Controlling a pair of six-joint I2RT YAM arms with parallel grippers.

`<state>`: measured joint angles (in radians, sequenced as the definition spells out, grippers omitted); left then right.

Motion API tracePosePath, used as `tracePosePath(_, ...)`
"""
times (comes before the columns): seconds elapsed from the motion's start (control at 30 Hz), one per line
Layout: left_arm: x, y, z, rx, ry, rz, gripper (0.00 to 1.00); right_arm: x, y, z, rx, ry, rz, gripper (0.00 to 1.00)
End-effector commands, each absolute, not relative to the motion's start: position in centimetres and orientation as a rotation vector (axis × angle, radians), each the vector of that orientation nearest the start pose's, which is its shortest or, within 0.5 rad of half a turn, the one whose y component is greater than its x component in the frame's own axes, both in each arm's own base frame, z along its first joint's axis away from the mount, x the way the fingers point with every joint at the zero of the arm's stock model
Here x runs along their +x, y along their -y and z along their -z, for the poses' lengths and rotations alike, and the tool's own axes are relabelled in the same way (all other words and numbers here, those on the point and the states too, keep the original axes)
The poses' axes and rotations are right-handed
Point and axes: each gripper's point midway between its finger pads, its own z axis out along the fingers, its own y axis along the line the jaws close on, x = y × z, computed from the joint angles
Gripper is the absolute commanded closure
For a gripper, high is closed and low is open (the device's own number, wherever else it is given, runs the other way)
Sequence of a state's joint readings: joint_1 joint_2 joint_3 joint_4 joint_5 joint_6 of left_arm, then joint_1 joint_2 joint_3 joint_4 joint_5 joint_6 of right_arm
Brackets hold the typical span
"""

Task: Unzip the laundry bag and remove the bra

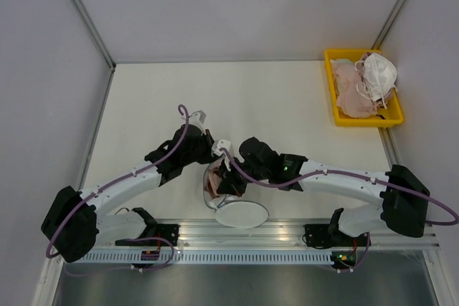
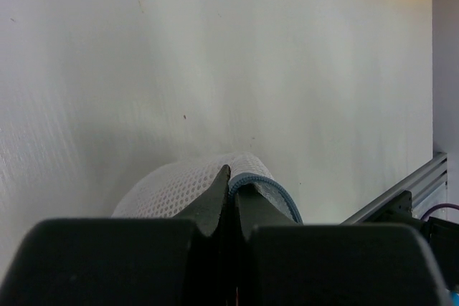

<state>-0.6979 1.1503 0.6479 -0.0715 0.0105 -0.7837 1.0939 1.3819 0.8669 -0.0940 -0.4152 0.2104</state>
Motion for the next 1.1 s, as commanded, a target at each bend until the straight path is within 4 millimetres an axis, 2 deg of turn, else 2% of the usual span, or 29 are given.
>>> tracePosePath(0.0, 25.4, 26.1, -14.4, -0.100, -2.231, 0.915, 0.98, 11.8, -38.7, -22.7, -1.169, -1.753, -1.178, 0.99)
tracePosePath(0.2, 25.3, 26.0, -13.4, -0.112, -2.252, 0.908, 0.98, 13.5, -37.5, -28.7, -1.052, -1.612, -1.106, 0.99)
tracePosePath(0.4, 25.0, 26.0, -13.0, -0.114, -2.267, 0.913, 0.98, 15.1, -36.2, -30.9, -0.934, -1.557, -1.028, 0.99)
tracePosePath(0.47, 24.9, 25.9, -12.7, -0.117, -2.274, 0.913, 0.98, 16.3, -35.6, -32.0, -0.836, -1.541, -0.989, 0.99)
tracePosePath(0.53, 24.7, 25.9, -12.4, -0.118, -2.281, 0.912, 0.98, 17.9, -34.1, -32.7, -0.717, -1.541, -0.919, 1.00)
tracePosePath(0.67, 24.4, 25.7, -11.9, -0.124, -2.293, 0.910, 0.98, 18.9, -30.6, -35.8, -0.499, -1.442, -0.891, 1.00)
tracePosePath(0.7, 24.6, 25.9, -12.4, -0.123, -2.268, 0.928, 0.98, 19.2, -30.0, -35.6, -0.472, -1.444, -0.875, 1.00)
tracePosePath(0.87, 24.3, 25.8, -11.9, -0.131, -2.279, 0.935, 0.98, 20.1, -27.1, -36.6, -0.322, -1.420, -0.828, 0.99)
tracePosePath(0.93, 24.3, 25.8, -11.8, -0.133, -2.283, 0.937, 0.98, 20.5, -26.5, -35.9, -0.270, -1.443, -0.812, 1.00)
tracePosePath(1.0, 24.2, 25.9, -11.8, -0.130, -2.284, 0.943, 0.98, 21.7, -25.3, -34.9, -0.175, -1.486, -0.739, 0.99)
tracePosePath(1.07, 24.1, 25.8, -11.8, -0.131, -2.283, 0.941, 0.98, 22.4, -25.3, -32.8, -0.139, -1.576, -0.692, 1.00)
